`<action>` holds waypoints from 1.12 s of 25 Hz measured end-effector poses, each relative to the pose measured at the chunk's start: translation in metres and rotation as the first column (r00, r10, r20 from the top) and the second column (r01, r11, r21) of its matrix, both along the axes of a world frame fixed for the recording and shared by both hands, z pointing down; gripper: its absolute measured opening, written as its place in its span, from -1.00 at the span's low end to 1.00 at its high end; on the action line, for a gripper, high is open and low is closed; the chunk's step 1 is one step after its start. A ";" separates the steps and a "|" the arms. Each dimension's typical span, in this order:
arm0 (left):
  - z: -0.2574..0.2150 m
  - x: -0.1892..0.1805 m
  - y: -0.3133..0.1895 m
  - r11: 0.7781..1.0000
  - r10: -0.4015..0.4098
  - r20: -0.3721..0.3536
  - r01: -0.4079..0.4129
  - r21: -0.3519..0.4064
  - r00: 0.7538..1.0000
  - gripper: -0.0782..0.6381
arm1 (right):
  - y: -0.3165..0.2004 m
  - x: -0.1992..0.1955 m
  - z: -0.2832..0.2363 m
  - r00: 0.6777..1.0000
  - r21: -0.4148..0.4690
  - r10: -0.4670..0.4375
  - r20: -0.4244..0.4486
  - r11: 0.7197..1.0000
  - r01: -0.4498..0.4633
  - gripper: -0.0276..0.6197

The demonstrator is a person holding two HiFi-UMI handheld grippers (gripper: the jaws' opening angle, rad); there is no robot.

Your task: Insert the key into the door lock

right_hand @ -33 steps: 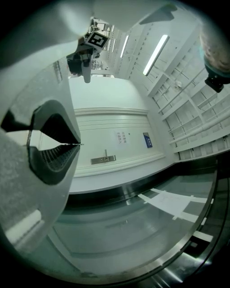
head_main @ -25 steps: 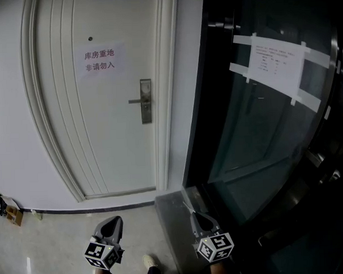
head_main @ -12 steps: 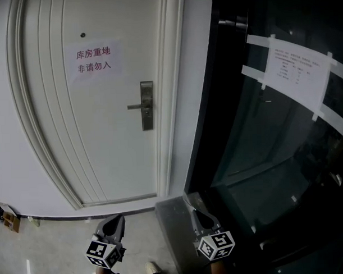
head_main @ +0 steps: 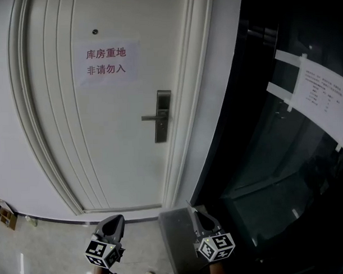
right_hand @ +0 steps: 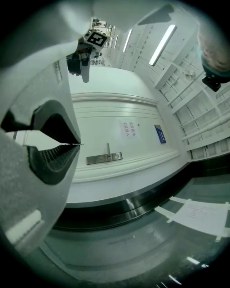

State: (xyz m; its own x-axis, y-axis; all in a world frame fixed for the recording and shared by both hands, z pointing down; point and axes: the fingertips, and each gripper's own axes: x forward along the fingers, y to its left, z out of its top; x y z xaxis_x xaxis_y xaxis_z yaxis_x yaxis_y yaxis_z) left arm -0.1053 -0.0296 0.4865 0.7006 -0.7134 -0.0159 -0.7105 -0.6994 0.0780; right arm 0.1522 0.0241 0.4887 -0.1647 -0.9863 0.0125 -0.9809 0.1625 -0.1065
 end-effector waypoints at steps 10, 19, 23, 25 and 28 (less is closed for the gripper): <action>0.001 -0.004 -0.070 1.000 -0.003 -0.013 0.003 0.004 1.000 -0.77 | -0.068 -0.002 -0.003 1.000 0.019 0.005 -0.003 1.000 -0.005 -0.88; 0.007 -0.013 -0.096 0.999 -0.037 -0.019 0.037 -0.010 0.999 -0.77 | -0.099 -0.006 -0.002 1.000 0.026 -0.008 -0.021 1.000 0.009 -0.88; 0.011 -0.015 -0.111 0.998 -0.053 -0.023 0.053 -0.021 0.998 -0.77 | -0.116 -0.003 -0.002 1.000 0.022 -0.013 -0.026 1.000 0.013 -0.88; 0.010 -0.014 -0.121 0.998 -0.058 -0.023 0.058 -0.014 0.998 -0.77 | -0.130 0.001 -0.004 0.999 0.030 -0.016 -0.029 0.999 0.017 -0.88; 0.007 -0.010 -0.139 0.998 -0.068 -0.026 0.068 -0.006 0.997 -0.77 | -0.153 0.005 -0.008 0.999 0.036 -0.024 -0.034 0.999 0.025 -0.88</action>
